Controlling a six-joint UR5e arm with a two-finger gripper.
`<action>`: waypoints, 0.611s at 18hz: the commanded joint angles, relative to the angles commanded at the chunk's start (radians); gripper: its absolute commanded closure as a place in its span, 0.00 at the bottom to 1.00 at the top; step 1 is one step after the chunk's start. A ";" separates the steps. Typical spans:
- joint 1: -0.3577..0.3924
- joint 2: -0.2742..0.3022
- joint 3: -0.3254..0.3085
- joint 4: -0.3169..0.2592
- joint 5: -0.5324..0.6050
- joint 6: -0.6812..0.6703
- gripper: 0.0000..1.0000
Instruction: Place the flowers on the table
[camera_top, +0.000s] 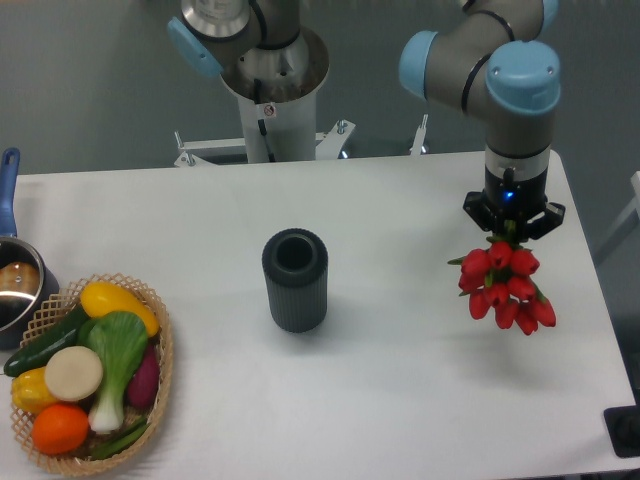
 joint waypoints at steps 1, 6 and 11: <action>-0.002 -0.002 -0.012 0.002 0.011 0.000 1.00; -0.054 -0.035 -0.032 0.014 0.035 -0.011 1.00; -0.093 -0.061 -0.046 0.017 0.040 -0.009 0.95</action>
